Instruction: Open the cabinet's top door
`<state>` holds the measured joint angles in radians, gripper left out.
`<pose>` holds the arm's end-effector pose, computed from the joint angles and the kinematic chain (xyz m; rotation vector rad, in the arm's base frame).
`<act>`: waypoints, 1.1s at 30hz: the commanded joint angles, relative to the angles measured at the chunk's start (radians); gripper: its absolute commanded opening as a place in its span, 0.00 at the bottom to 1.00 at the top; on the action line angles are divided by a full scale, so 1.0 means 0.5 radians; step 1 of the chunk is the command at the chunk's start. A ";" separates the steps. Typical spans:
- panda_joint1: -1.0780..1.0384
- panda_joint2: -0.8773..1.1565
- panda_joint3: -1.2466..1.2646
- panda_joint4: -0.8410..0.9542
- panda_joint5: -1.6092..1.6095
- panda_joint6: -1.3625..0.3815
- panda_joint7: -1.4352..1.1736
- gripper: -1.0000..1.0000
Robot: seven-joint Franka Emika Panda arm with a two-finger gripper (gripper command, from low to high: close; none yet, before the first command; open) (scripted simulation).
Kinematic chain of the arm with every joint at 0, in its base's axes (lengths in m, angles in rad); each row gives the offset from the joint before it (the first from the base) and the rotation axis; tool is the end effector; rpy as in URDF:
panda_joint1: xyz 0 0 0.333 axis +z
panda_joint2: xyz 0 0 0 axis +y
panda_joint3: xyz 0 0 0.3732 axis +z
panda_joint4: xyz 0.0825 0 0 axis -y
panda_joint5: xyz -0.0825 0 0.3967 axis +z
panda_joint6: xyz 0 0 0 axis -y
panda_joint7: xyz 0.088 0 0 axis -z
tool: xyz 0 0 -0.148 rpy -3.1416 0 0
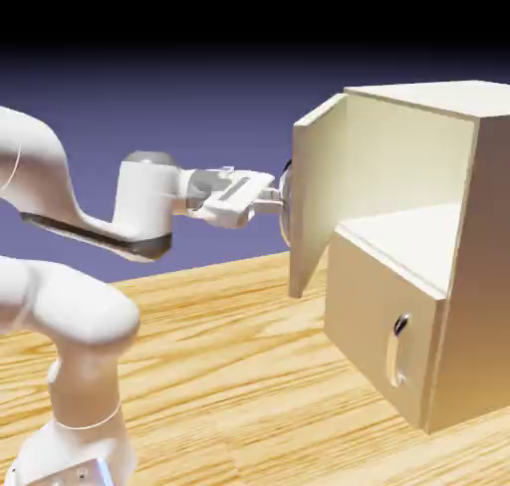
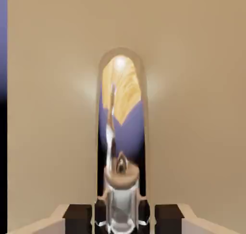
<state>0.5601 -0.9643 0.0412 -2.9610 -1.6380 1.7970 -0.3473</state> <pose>0.2722 0.0371 0.4872 1.0934 1.1282 0.0250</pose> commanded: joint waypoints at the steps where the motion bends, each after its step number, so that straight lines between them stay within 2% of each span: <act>1: 0.018 0.037 0.065 0.020 0.086 -0.069 0.011 0.00; 7: 0.078 0.377 0.458 0.251 0.606 -0.532 0.120 0.00; 17: -0.030 1.102 0.924 0.881 1.172 -1.283 0.386 0.00; 32: -0.059 2.140 1.137 1.953 1.545 -2.268 0.908 0.00; 33: -0.059 2.141 1.137 1.953 1.545 -2.268 0.909 1.00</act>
